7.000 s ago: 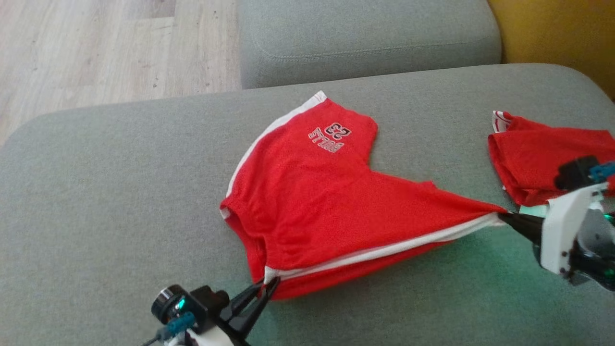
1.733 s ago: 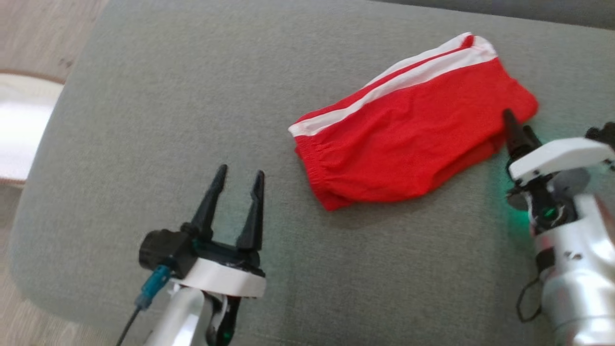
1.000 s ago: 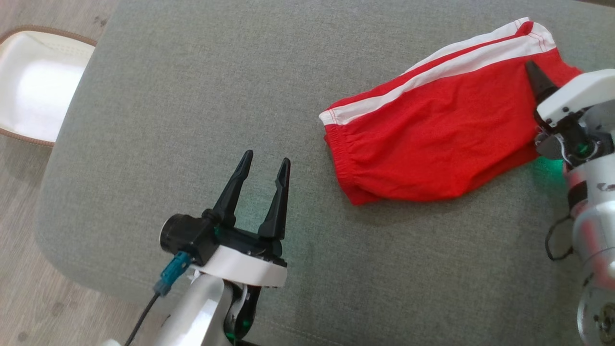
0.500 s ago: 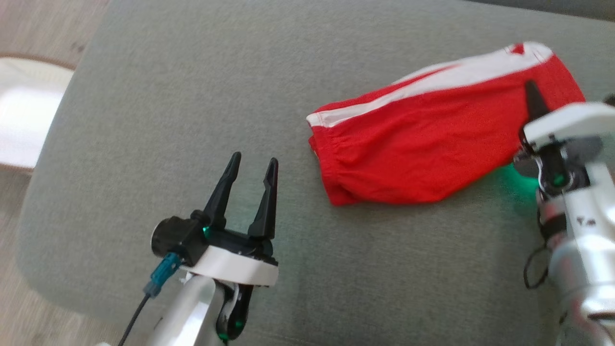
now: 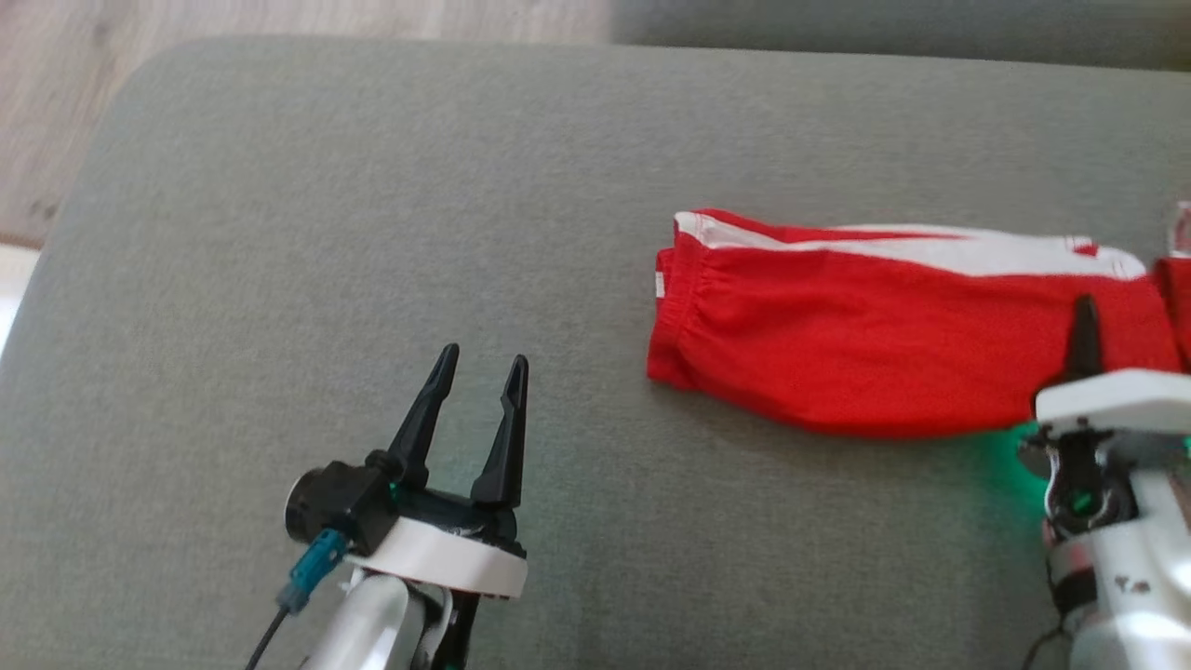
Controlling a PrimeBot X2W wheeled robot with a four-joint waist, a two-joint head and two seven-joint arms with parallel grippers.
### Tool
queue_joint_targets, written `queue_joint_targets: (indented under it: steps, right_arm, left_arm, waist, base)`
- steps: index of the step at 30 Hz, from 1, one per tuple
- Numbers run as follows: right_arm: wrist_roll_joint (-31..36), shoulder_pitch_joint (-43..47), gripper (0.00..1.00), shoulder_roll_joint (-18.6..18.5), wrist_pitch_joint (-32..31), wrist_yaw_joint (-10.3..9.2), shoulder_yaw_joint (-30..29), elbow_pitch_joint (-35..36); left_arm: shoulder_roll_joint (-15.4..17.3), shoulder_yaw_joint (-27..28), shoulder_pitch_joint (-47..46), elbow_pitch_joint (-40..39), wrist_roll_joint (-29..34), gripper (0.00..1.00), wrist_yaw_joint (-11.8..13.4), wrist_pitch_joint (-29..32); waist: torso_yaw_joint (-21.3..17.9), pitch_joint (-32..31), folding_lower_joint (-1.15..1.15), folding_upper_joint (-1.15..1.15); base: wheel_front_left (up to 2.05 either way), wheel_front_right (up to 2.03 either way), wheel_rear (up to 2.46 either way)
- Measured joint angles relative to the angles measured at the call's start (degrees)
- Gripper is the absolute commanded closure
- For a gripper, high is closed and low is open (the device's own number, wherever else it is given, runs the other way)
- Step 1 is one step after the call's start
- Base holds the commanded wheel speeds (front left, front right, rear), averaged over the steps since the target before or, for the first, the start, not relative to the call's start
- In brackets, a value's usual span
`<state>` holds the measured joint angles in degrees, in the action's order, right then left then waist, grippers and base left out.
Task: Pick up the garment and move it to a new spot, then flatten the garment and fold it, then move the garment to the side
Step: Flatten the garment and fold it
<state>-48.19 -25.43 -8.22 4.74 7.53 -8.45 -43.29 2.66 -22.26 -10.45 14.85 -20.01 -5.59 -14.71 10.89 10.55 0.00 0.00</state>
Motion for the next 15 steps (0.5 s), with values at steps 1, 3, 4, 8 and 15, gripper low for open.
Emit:
queue_joint_targets:
  steps: [1,3,4,8,15]
  right_arm:
    - [0.24,0.86,1.0,0.1,0.68,0.0,0.01,0.44]
    - [0.87,2.91,1.0,0.9,2.7,0.0,-0.25,1.24]
    - [0.88,3.32,1.0,1.42,3.14,0.0,-0.57,1.3]
    - [0.88,4.41,1.0,2.65,4.27,0.0,-0.74,1.49]
    - [0.86,3.75,1.0,2.59,5.44,0.0,-0.9,2.09]
  left_arm:
    - [0.0,0.02,0.17,0.09,0.0,0.0,-0.04,0.0]
    - [0.0,0.15,0.59,0.27,0.01,0.0,-0.07,0.0]
    - [0.0,0.2,0.76,0.26,0.01,0.0,-0.07,0.0]
    - [0.0,0.21,1.64,0.3,0.9,0.0,-0.32,0.0]
    - [0.01,0.23,1.56,0.47,0.92,0.0,-0.54,0.0]
  waist:
    - [-0.46,-0.34,0.0,0.0]
    - [-1.65,-1.32,0.0,0.0]
    - [-2.04,-1.57,0.0,0.0]
    - [-3.16,-2.12,-0.01,0.0]
    - [-2.64,-1.97,0.0,0.0]
  base:
    - [0.0,0.0,0.0]
    - [0.0,0.0,0.0]
    - [0.0,0.0,0.0]
    - [0.0,0.0,0.0]
    - [0.0,0.0,0.0]
